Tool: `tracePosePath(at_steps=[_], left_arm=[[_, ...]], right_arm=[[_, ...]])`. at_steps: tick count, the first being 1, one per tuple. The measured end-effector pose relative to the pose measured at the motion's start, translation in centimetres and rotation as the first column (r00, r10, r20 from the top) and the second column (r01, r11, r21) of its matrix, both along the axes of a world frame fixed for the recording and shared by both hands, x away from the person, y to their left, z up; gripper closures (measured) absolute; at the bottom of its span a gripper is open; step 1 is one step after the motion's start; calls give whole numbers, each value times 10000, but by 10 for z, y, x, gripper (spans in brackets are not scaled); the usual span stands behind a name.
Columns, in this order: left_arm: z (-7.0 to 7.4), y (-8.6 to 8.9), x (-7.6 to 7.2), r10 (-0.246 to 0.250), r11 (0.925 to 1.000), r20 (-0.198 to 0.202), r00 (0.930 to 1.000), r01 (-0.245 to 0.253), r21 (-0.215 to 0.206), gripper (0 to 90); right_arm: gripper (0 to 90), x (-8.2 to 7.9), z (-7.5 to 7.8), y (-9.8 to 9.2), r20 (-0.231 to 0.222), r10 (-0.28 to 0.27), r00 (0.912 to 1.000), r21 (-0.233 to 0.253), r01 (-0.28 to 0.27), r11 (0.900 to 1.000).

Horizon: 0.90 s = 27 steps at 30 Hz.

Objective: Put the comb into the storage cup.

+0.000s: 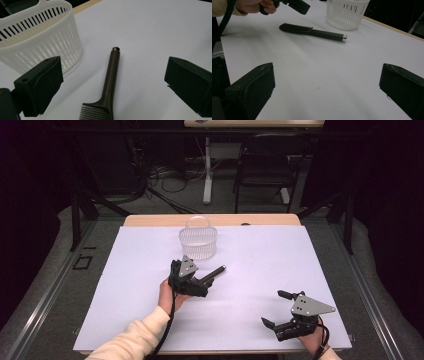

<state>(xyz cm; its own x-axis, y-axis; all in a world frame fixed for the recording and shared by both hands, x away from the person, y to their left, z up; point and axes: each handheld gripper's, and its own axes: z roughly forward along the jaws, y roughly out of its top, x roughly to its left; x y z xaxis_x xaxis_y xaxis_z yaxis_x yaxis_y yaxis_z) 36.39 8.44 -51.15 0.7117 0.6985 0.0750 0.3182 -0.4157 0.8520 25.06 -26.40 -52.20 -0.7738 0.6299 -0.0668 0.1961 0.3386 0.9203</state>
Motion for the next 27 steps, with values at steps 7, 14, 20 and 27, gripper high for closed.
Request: tracePosePath(at_steps=[7, 14, 20, 27], left_arm=[[4, -8, 11, 161, 9998, 108, 9998, -162, 81, 108], [3, -14, 24, 228, 9997, -4, 9997, -228, 119, 303], [1, -22, 33, 133, 9998, -183, 9997, -130, 144, 466], [-4, -30, 43, 172, 9998, -473, 9987, -167, 104, 645]], right_arm=[[0, 0, 0, 0, -44, 21, 10000, -32, -21, 10000], [0, 1, -1, 0, -67, 5, 10000, -72, -5, 10000], [0, 2, -1, 0, -40, 22, 10000, -96, -22, 10000], [0, 3, -2, 1, -99, 86, 9999, -120, -87, 9999]])
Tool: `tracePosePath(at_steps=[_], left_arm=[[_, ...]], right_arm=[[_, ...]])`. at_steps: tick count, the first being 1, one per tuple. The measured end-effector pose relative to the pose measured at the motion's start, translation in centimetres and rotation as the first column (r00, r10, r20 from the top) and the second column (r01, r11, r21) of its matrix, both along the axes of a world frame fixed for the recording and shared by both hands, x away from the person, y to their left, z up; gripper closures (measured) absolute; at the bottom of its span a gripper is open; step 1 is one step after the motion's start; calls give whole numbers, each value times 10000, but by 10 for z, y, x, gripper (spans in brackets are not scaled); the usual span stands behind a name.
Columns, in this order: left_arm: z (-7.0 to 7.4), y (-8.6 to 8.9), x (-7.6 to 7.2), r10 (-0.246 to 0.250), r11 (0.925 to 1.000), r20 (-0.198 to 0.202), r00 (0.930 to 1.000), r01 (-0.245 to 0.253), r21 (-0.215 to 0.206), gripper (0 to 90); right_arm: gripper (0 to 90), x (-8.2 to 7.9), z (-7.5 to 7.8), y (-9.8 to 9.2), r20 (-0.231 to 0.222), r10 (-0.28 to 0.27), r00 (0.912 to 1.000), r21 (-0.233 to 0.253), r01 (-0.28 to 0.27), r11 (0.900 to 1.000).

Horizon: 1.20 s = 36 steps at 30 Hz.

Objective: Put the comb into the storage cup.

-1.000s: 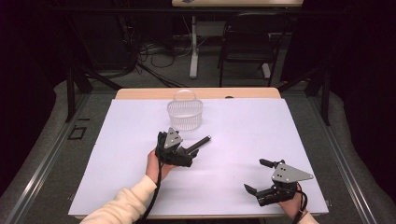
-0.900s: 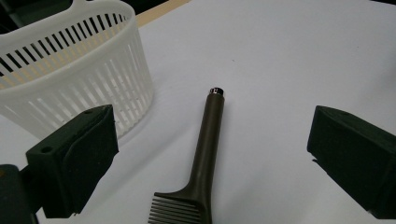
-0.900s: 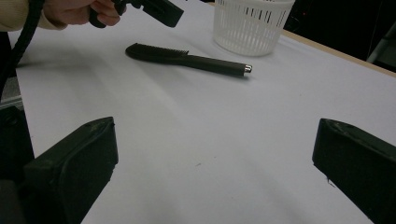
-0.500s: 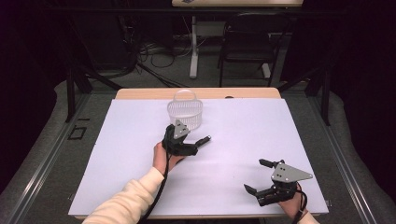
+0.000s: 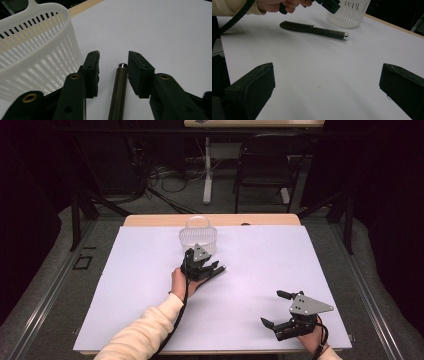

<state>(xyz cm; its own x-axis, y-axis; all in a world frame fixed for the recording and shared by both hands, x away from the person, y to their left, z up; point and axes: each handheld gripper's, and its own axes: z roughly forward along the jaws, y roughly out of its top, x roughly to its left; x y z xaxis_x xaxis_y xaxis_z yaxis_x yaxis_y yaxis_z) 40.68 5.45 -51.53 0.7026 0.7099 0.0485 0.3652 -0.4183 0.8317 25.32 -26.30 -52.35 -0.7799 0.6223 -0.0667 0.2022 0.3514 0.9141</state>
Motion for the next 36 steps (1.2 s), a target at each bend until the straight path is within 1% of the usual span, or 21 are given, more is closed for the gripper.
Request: tracePosePath(at_steps=[1, 3, 4, 5, 6, 7, 8, 9, 10, 12, 13, 14, 17, 19, 21, 22, 25, 26, 31, 33, 36], left_arm=[[-2, -2, 4, -18, 10000, -104, 9999, 18, 27, 692], [-4, -4, 6, 3, 10000, -132, 9999, -3, 61, 746], [-5, -5, 8, 13, 10000, -233, 9997, -12, 47, 746], [-6, -7, 10, 24, 10000, -285, 9996, -21, 94, 764], [-8, -8, 12, 32, 9999, -335, 9994, -29, 96, 788], [-9, -10, 14, 74, 9999, -392, 9992, -70, 86, 834], [-10, -11, 16, 58, 9999, -415, 9991, -52, 152, 855], [-11, -13, 17, 83, 9999, -456, 9989, -78, 127, 855], [-12, -14, 19, 136, 9998, -491, 9987, -128, 166, 892], [-16, -17, 23, 174, 9996, -608, 9980, -160, 235, 899], [-16, -17, 23, 174, 9996, -608, 9980, -160, 235, 900], [-17, -18, 24, 189, 9995, -691, 9974, -171, 273, 900], [-21, -21, 28, 315, 9986, -863, 9958, -277, 459, 900], [-23, -23, 30, 421, 9980, -1036, 9937, -369, 515, 900], [-24, -23, 33, 453, 9975, -1134, 9925, -389, 582, 900], [-26, -24, 35, 484, 9974, -1119, 9925, -421, 583, 900], [-28, -26, 38, 551, 9962, -1316, 9898, -455, 749, 900], [-29, -27, 39, 575, 9962, -1344, 9893, -481, 728, 900], [-32, -31, 41, 507, 9956, -1556, 9865, -376, 861, 900], [-32, -32, 42, 503, 9942, -1636, 9852, -339, 1016, 900], [-34, -34, 42, 483, 9942, -1724, 9839, -308, 1027, 900]], right_arm=[[0, 0, 0, 0, 3, -29, 10000, 10, 29, 10000], [0, 0, 0, -1, -15, -16, 10000, 1, 16, 10000], [0, 0, 0, -1, -15, -16, 10000, 1, 16, 10000], [0, 0, 0, -1, -22, -5, 10000, -6, 5, 10000], [0, 0, 0, 0, -8, -6, 10000, -9, 6, 10000], [0, 0, 0, 0, 14, 18, 10000, -11, -18, 10000], [0, 1, 0, 0, 23, 33, 10000, -25, -33, 10000], [0, 1, 0, 0, 23, 33, 10000, -25, -33, 10000], [0, 1, 0, 0, 17, 39, 10000, -7, -39, 10000], [0, 1, 0, 0, -6, 42, 10000, -25, -42, 10000], [0, 1, 0, 0, -6, 42, 10000, -25, -42, 10000], [0, 1, 0, 0, 0, 32, 10000, -48, -32, 10000], [0, 1, 0, 0, -8, 41, 10000, -52, -41, 10000], [0, 1, -1, 1, -36, 36, 10000, -58, -37, 10000], [0, 2, -1, 1, -34, 53, 10000, -95, -54, 9999], [0, 2, -1, 1, -34, 53, 10000, -95, -54, 9999], [0, 2, -1, 1, -45, 50, 10000, -95, -50, 9999], [0, 2, -1, 1, -46, 53, 10000, -89, -54, 9999], [0, 2, -1, 1, -53, 55, 10000, -95, -56, 9999], [0, 2, -1, 1, -53, 54, 10000, -98, -55, 9999], [0, 2, -1, 2, -50, 68, 10000, -88, -68, 9999]])
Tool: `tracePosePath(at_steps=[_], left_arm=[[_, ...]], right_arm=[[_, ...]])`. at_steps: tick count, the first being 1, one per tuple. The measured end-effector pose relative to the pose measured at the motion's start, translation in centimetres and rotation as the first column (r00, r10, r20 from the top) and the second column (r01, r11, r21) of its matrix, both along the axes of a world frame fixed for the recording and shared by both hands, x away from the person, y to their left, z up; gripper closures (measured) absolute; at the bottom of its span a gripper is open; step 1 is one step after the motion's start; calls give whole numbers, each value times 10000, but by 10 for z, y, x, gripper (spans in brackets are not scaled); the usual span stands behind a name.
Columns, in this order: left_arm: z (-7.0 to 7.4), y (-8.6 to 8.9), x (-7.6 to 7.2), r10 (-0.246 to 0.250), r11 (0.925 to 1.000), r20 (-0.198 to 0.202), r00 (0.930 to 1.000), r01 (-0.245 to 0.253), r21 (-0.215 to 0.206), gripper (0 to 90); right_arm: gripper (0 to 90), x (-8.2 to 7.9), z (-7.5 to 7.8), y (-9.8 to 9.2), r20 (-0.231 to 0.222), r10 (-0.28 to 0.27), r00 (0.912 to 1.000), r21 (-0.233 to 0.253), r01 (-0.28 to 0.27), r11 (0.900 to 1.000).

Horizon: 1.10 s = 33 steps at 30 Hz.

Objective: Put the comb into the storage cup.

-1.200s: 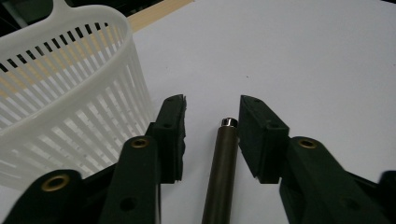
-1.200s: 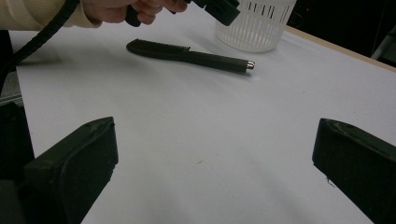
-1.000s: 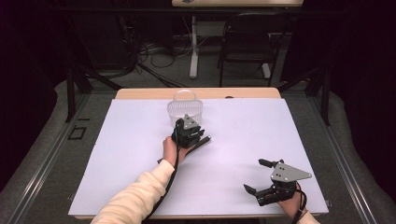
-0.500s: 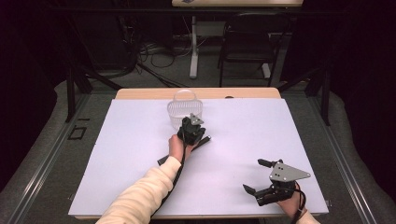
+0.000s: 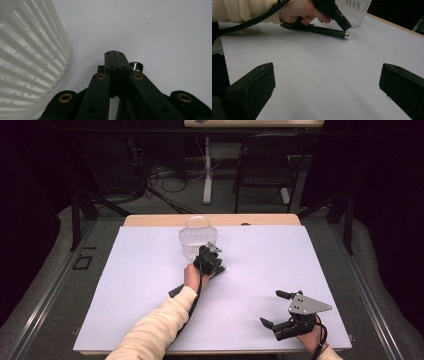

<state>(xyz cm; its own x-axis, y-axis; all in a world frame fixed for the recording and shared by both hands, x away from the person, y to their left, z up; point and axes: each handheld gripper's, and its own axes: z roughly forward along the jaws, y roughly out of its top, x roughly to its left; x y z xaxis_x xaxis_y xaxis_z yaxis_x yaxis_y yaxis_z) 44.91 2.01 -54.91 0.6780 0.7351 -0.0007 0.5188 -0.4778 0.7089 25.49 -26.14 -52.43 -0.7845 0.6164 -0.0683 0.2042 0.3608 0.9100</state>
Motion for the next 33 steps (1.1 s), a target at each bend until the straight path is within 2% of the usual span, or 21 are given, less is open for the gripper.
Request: tracePosePath(at_steps=[7, 13, 23, 33], left_arm=[[-1, -4, -1, -278, 9996, -140, 9995, 279, 102, 900], [-1, -7, -4, -500, 9988, -266, 9984, 500, -12, 900], [-3, -13, -14, -1102, 9938, -615, 9920, 1107, 50, 900], [-4, -10, -20, -1193, 9929, -737, 9901, 1191, -67, 900]], right_arm=[[0, 0, 0, 0, 10, 0, 10000, -2, 0, 10000], [0, 0, 0, 0, 35, -8, 10000, -12, 8, 10000], [1, 0, 0, 0, 47, -17, 10000, -23, 17, 10000], [2, 0, 0, 0, 13, -58, 10000, -15, 58, 10000]])
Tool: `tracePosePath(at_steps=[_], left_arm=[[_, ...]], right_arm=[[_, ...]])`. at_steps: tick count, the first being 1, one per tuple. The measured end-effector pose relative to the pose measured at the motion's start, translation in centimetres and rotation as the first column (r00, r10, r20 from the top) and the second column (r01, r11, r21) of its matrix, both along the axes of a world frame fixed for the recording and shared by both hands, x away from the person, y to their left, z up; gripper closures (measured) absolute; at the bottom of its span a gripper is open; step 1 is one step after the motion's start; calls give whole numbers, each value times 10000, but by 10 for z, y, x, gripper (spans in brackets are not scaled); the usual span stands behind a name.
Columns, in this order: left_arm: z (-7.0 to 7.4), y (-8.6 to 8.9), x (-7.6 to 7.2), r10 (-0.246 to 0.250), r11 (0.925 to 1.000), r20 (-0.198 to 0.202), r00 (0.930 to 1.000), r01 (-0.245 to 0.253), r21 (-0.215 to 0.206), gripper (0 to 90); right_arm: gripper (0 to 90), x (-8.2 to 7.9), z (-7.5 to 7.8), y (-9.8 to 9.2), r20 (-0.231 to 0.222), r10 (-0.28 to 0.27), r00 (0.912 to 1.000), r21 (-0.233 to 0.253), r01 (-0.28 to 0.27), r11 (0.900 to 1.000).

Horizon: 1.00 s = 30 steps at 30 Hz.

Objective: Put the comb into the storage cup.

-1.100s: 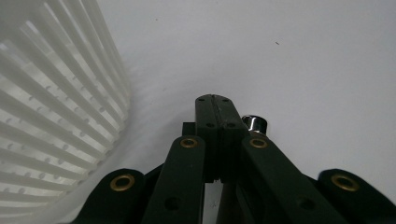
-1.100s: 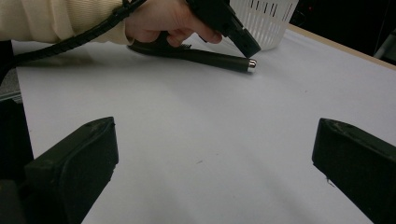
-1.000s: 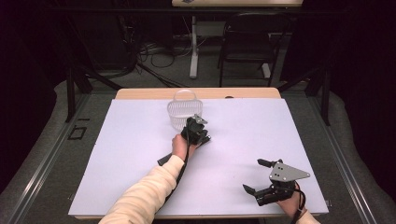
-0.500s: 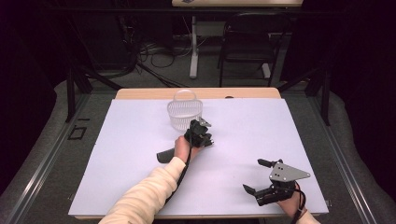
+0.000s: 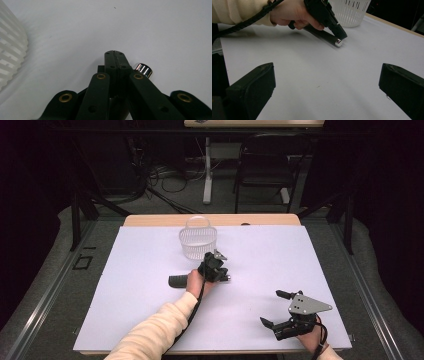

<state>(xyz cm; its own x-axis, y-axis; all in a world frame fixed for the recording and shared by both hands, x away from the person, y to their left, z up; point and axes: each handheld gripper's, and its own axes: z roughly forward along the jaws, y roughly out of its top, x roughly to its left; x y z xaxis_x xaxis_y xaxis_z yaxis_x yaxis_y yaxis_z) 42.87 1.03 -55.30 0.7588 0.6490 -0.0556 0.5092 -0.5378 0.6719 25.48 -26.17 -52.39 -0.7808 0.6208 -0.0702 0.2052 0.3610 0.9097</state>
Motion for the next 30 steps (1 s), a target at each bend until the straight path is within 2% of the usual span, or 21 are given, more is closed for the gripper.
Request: tracePosePath(at_steps=[18, 30], left_arm=[[-2, 5, -15, -480, 9988, -322, 9983, 479, -40, 900], [0, 15, -26, -778, 9970, -557, 9954, 775, -64, 900]], right_arm=[[3, 0, 0, -1, 38, -23, 10000, -9, 23, 10000], [3, 1, 0, -1, 48, -61, 10000, -9, 61, 10000]])
